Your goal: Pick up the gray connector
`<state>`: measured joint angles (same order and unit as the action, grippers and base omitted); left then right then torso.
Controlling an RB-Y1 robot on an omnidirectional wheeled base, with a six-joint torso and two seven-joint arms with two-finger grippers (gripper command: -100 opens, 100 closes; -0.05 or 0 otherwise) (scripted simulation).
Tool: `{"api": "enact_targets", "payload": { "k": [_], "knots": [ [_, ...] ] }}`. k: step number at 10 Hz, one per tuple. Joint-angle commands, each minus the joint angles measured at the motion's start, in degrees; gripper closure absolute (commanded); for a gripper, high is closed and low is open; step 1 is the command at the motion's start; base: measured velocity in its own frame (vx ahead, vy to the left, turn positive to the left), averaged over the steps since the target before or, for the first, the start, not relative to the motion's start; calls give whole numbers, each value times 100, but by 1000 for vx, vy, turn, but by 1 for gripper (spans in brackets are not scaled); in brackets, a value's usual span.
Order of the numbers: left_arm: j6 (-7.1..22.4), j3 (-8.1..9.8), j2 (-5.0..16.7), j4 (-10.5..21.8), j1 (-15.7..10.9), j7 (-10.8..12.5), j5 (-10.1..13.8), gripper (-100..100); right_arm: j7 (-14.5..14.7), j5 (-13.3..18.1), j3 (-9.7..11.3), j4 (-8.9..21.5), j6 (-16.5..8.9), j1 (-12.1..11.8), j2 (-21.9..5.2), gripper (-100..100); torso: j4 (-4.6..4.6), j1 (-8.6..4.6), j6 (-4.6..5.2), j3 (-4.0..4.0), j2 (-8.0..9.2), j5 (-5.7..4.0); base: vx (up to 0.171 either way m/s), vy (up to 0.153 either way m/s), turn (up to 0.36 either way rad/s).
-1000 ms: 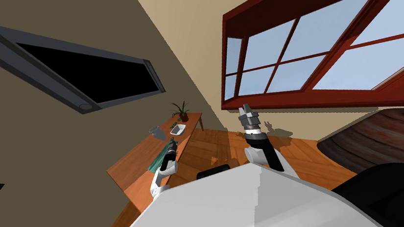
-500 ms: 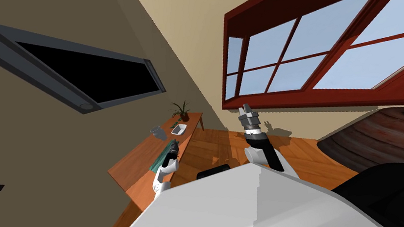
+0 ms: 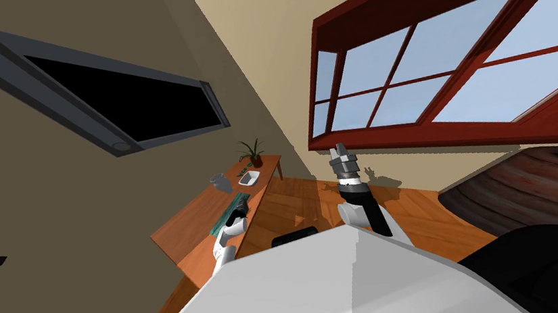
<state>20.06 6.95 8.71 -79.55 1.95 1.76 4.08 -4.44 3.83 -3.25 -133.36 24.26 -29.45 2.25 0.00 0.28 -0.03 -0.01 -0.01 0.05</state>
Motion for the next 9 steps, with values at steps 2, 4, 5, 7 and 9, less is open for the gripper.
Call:
{"api": "enact_targets", "payload": {
  "k": [2,4,5,7,9],
  "knots": [
    [403,-6,68,358,-178,-62,135,-100,0,0,0,0,0,0,0,0,0,-4,0,2,3,-1,-6,60,-12],
    [701,-12,109,676,-311,-118,243,-100,0,0,0,0,0,0,0,0,0,9,0,1,1,1,8,100,-20],
    [828,-16,129,818,-359,-143,290,-100,0,0,0,0,0,0,0,0,0,12,0,-1,-1,3,23,90,-14],
    [938,-21,150,946,-391,-165,329,-100,0,0,0,0,0,0,0,0,-1,0,0,-2,-3,0,5,59,-7],
    [1091,-29,184,1150,-398,-195,381,-100,0,0,0,0,0,0,0,0,0,-1,0,0,-1,-1,15,74,-10]
  ]
}}
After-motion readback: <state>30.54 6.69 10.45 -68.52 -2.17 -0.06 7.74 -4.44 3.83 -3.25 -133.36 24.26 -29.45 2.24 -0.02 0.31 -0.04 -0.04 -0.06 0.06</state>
